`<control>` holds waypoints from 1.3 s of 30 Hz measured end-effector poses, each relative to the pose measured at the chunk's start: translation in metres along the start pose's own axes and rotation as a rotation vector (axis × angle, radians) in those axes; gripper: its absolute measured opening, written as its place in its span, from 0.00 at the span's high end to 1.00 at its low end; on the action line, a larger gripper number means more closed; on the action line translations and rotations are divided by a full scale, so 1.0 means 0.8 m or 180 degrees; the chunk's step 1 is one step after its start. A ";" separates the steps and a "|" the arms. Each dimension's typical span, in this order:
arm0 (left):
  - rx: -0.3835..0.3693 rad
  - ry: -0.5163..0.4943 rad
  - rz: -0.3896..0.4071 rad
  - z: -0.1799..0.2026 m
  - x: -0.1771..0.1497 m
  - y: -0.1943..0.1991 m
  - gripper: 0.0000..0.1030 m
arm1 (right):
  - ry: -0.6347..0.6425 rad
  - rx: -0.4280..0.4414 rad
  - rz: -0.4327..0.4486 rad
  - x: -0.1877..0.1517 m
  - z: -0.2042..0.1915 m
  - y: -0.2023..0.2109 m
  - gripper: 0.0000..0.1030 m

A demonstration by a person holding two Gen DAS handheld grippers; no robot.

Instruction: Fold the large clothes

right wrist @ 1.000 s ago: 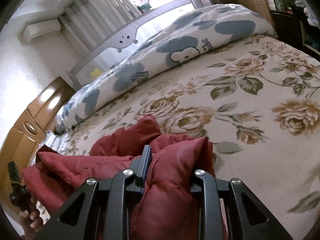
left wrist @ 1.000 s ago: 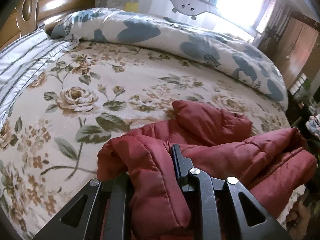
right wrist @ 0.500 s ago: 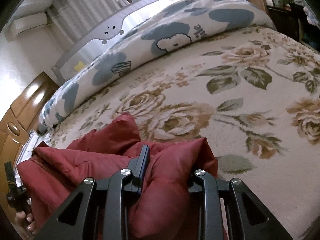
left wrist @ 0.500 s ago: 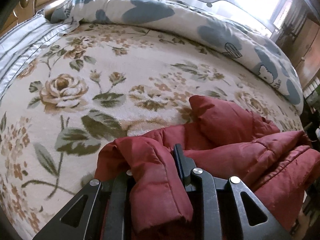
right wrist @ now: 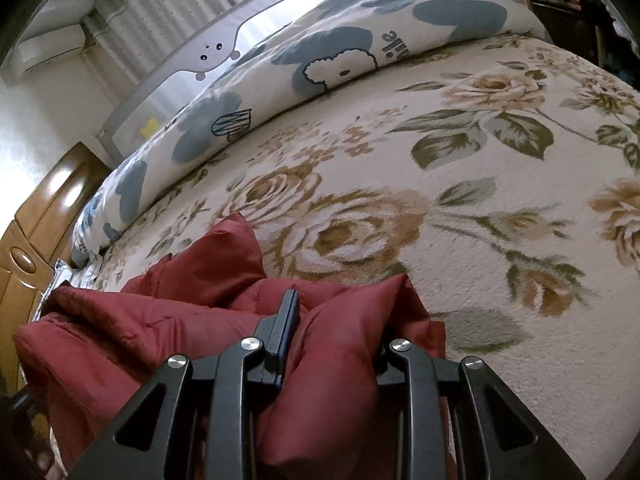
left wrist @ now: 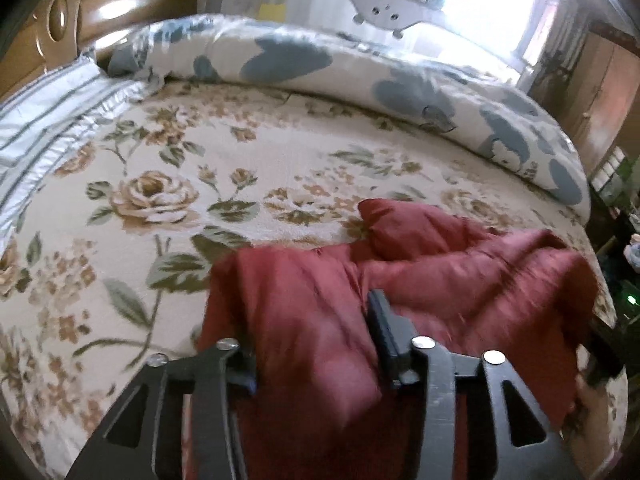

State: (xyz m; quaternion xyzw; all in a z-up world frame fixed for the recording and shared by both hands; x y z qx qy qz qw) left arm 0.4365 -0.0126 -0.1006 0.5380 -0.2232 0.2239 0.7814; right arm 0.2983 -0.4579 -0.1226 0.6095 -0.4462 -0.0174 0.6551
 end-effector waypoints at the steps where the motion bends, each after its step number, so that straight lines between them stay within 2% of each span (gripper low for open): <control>1: -0.0041 -0.0032 0.0059 0.005 -0.007 0.017 0.50 | -0.0010 -0.0002 -0.0005 0.000 0.000 -0.001 0.75; 5: -0.0297 -0.0199 0.0119 0.029 -0.042 0.067 0.46 | -0.0019 -0.0013 -0.0012 0.000 0.000 -0.003 0.75; 8: -0.0425 -0.0466 0.0006 0.053 -0.066 0.072 0.43 | -0.0020 -0.0017 -0.0008 0.000 0.000 -0.003 0.75; 11: -0.0155 -0.0676 -0.0130 0.064 -0.078 0.043 0.43 | -0.0001 -0.0027 0.0021 0.000 -0.002 0.002 0.73; 13: -0.0087 -0.0617 -0.0304 0.057 -0.078 0.016 0.43 | 0.0018 -0.0017 0.0043 0.001 -0.003 0.010 0.71; 16: 0.0055 -0.0546 -0.0362 0.040 -0.072 -0.009 0.41 | 0.0061 -0.0033 0.0099 0.002 -0.006 0.031 0.64; 18: 0.0107 -0.0472 -0.0374 0.029 -0.066 -0.014 0.41 | 0.0148 -0.0114 0.0269 0.001 -0.011 0.060 0.50; 20: 0.0133 -0.0449 -0.0378 0.027 -0.061 -0.016 0.41 | 0.0199 -0.0077 0.0478 -0.003 -0.018 0.094 0.42; 22: 0.0170 -0.0479 -0.0373 0.026 -0.058 -0.018 0.41 | 0.0308 -0.0017 0.0667 -0.009 -0.028 0.126 0.39; 24: 0.0204 -0.0508 -0.0368 0.026 -0.057 -0.021 0.41 | 0.0552 0.0096 0.0767 -0.022 -0.050 0.151 0.31; 26: 0.0227 -0.0515 -0.0361 0.026 -0.055 -0.022 0.41 | 0.0883 0.0228 0.0559 -0.034 -0.076 0.142 0.25; 27: 0.0234 -0.0514 -0.0361 0.028 -0.053 -0.025 0.41 | 0.1023 0.0248 0.0365 -0.040 -0.087 0.127 0.26; 29: 0.0255 -0.0481 -0.0361 0.031 -0.050 -0.026 0.41 | 0.1175 0.0166 0.0047 -0.046 -0.095 0.093 0.26; 31: 0.0282 -0.0429 -0.0375 0.022 -0.043 -0.032 0.41 | 0.1134 0.0037 -0.0227 -0.049 -0.083 0.053 0.26; 36: 0.0242 -0.0271 -0.0450 0.009 -0.025 -0.076 0.38 | 0.0769 0.0105 -0.0326 -0.036 -0.051 0.009 0.25; 39: 0.0289 -0.0248 -0.0462 0.010 -0.019 -0.096 0.34 | 0.0743 0.0089 -0.0342 -0.034 -0.049 0.006 0.24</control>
Point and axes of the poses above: each gripper's, at about its wrist camera, not at the fingertips, and y roughly against the way its jaws point, z to its right, x to its top, the point moved 3 cm from there along -y, roughly the way its jaws point, and after that the axes turned 7 degrees about -x, right-handed, at the moved point
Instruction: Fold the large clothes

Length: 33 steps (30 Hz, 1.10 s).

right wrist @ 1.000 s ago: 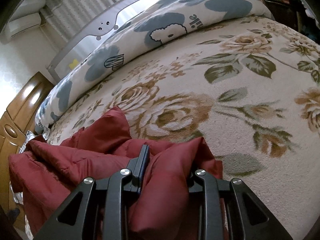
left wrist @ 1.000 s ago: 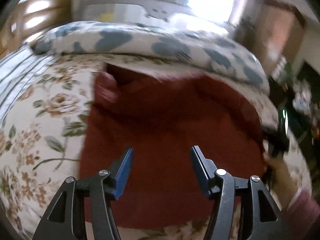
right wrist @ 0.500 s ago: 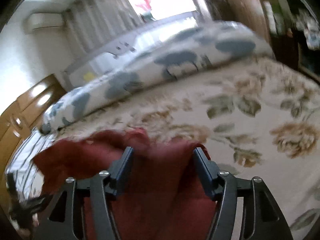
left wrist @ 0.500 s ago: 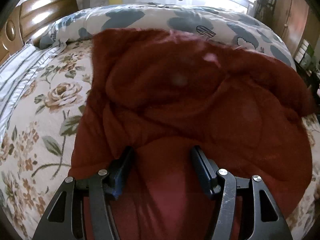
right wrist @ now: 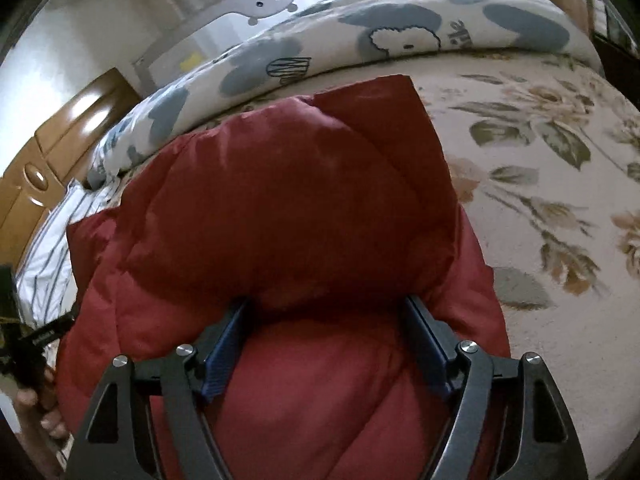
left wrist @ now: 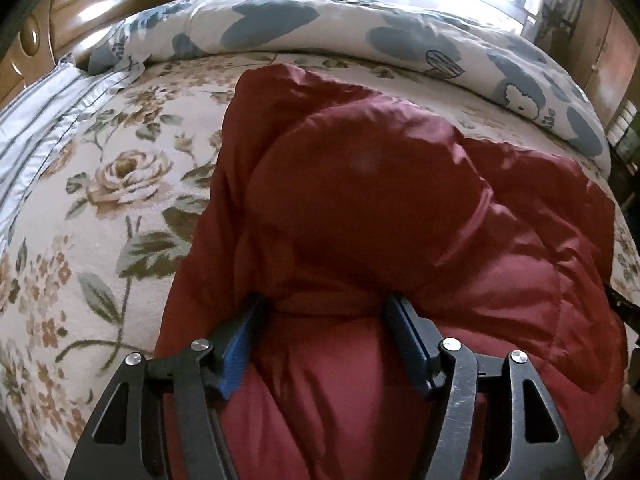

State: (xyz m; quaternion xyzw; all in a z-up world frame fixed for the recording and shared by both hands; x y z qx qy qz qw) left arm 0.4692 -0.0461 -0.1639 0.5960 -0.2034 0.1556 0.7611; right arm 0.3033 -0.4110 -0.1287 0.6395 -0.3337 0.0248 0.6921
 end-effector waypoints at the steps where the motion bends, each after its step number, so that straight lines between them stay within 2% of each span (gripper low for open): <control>1: 0.0021 0.0000 0.0004 0.000 0.001 -0.003 0.33 | 0.0004 -0.0003 0.0004 -0.001 -0.002 -0.001 0.24; 7: -0.0012 0.0049 -0.0019 -0.003 0.005 -0.009 0.32 | -0.0040 0.0044 0.0013 -0.009 -0.003 0.006 0.24; 18: -0.0329 0.0107 0.0066 -0.027 -0.003 0.036 0.32 | -0.0273 0.0230 0.0124 -0.014 0.010 0.062 0.24; 23: -0.0470 0.0228 0.0179 -0.046 -0.016 0.068 0.28 | -0.0239 0.0262 0.0147 -0.022 0.020 0.089 0.24; 26: -0.0462 0.0284 0.0248 -0.060 -0.023 0.085 0.24 | -0.0215 0.0225 0.0146 -0.028 0.031 0.100 0.23; 33: -0.0565 0.0523 0.0234 -0.093 -0.038 0.096 0.23 | -0.0285 0.0211 0.0095 -0.037 0.056 0.111 0.23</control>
Point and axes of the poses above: each gripper's, at about its wrist camera, not at the fingertips, and y roughly against the way its jaws point, z to its right, x to its top, the point moved 3 cm from there along -y, roughly the way its jaws point, and after that the axes turned 7 degrees about -x, right-handed, at the moved point
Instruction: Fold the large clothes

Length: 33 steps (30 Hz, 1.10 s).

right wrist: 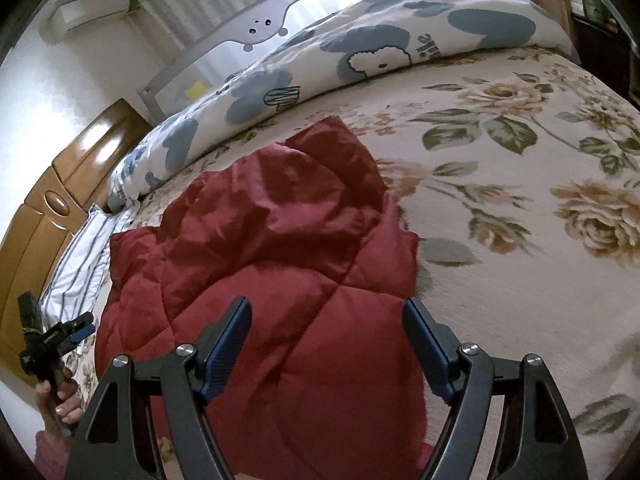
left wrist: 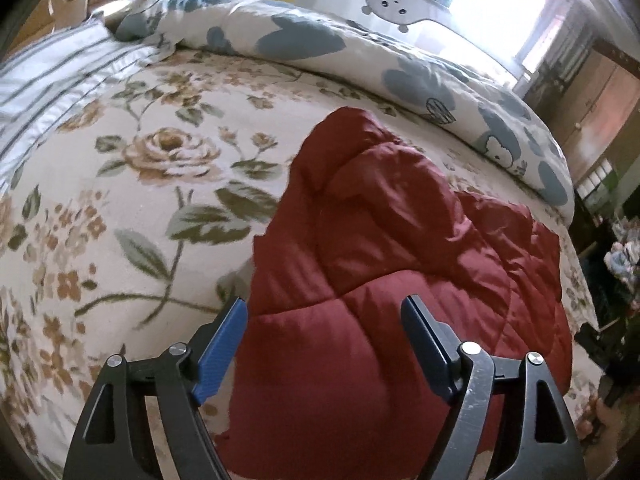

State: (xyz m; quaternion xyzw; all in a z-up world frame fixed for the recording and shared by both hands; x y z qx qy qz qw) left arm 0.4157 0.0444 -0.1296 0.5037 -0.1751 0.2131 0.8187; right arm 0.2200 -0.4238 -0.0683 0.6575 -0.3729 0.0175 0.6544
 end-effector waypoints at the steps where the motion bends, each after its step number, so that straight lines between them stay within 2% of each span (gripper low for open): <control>1: -0.0014 0.0033 -0.0012 -0.004 -0.001 0.000 0.23 | -0.0010 0.0000 -0.0016 -0.001 0.002 0.000 0.23; 7: -0.0170 0.0312 -0.0056 -0.025 -0.004 -0.006 0.23 | -0.0107 0.0105 -0.0114 -0.006 0.011 -0.006 0.23; 14: -0.0358 0.0531 -0.0097 -0.046 -0.004 -0.016 0.21 | -0.0387 0.0233 -0.0212 -0.010 0.031 -0.022 0.17; 19: -0.0569 0.0617 -0.0297 -0.051 -0.007 -0.046 0.18 | -0.0615 0.0378 -0.0451 -0.013 0.046 -0.053 0.11; 22: -0.0676 0.0618 -0.0397 -0.050 -0.009 -0.071 0.11 | -0.0717 0.0484 -0.0640 -0.018 0.048 -0.078 0.09; 24: -0.0729 0.0619 -0.0436 -0.049 -0.010 -0.084 0.04 | -0.0770 0.0568 -0.0698 -0.022 0.047 -0.090 0.02; 26: -0.0808 0.0663 -0.0495 -0.048 -0.011 -0.100 0.00 | -0.0803 0.0648 -0.0744 -0.025 0.044 -0.098 0.00; 29: -0.0908 0.0774 -0.0528 -0.050 -0.010 -0.114 0.01 | -0.0816 0.0721 -0.0742 -0.027 0.039 -0.102 0.00; 31: -0.0927 0.0777 -0.0533 -0.050 -0.007 -0.118 0.05 | -0.0794 0.0740 -0.0748 -0.029 0.034 -0.102 0.01; 32: -0.0938 0.0740 -0.0539 -0.048 -0.006 -0.118 0.13 | -0.0779 0.0787 -0.0766 -0.029 0.031 -0.104 0.02; 33: -0.0949 0.0713 -0.0540 -0.046 -0.005 -0.118 0.21 | -0.0772 0.0818 -0.0783 -0.030 0.028 -0.104 0.08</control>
Point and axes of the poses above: each gripper's, at about its wrist camera, not at the fingertips, and y roughly against the way its jaws point, z to its right, x to its top, the point moved 3 cm from there along -y, roughly the way its jaws point, and after that the axes turned 7 degrees about -x, right-handed, at the moved point
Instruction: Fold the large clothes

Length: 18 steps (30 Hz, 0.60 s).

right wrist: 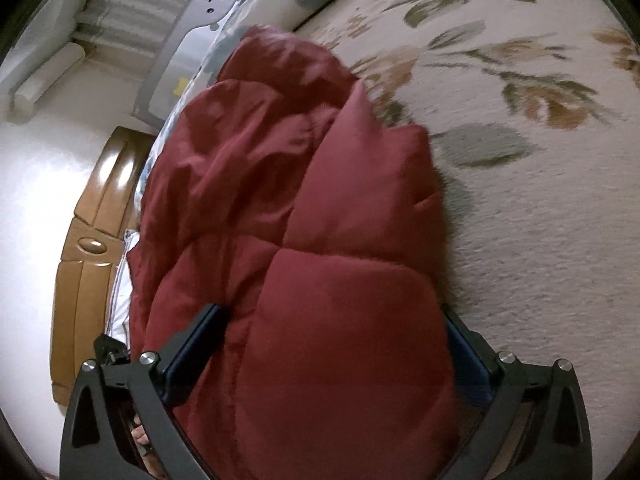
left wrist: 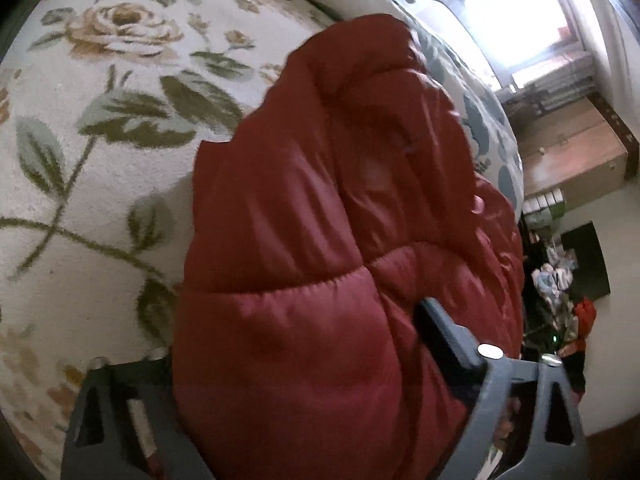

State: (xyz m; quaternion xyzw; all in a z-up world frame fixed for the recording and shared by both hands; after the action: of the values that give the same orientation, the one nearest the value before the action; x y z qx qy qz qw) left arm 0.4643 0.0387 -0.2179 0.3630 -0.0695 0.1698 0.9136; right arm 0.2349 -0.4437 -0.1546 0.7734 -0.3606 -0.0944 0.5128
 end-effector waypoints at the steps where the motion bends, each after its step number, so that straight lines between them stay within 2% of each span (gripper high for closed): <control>1: 0.0000 -0.0040 0.0007 0.003 0.000 0.002 0.24 | 0.0009 -0.0002 -0.0005 -0.002 -0.002 0.000 0.11; 3: 0.0008 -0.0092 0.0028 0.009 0.002 0.005 0.37 | 0.0024 -0.0018 0.0006 -0.003 -0.004 0.005 0.22; 4: 0.0009 -0.0126 0.0045 0.012 0.003 0.009 0.39 | 0.0019 -0.0011 0.0014 -0.004 -0.004 0.010 0.26; 6: 0.0013 -0.0178 0.0065 0.020 0.001 0.017 0.47 | 0.0019 0.0005 0.0034 -0.006 -0.009 0.021 0.41; 8: 0.0008 -0.0265 0.0082 0.029 -0.011 0.032 0.51 | 0.0054 -0.0022 0.0045 -0.011 -0.016 0.031 0.47; 12: -0.0038 -0.0372 0.0094 0.041 -0.029 0.063 0.55 | 0.0137 -0.0063 0.0027 -0.029 -0.025 0.051 0.53; 18: -0.0028 -0.0446 0.0135 0.039 -0.079 0.129 0.56 | 0.0266 0.0017 -0.0021 -0.079 -0.038 0.088 0.55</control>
State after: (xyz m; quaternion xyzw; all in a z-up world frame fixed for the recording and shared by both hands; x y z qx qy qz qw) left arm 0.3677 0.0710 -0.1454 0.3685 -0.1417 0.1629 0.9042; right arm 0.1724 -0.3955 -0.0940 0.7792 -0.3365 -0.0628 0.5250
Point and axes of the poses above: each gripper's, at about its wrist camera, not at the fingertips, and y roughly against the way its jaws point, z to its right, x to its top, the point moved 3 cm from there along -y, roughly the way its jaws point, and after that the axes turned 7 degrees about -x, right-handed, at the moved point
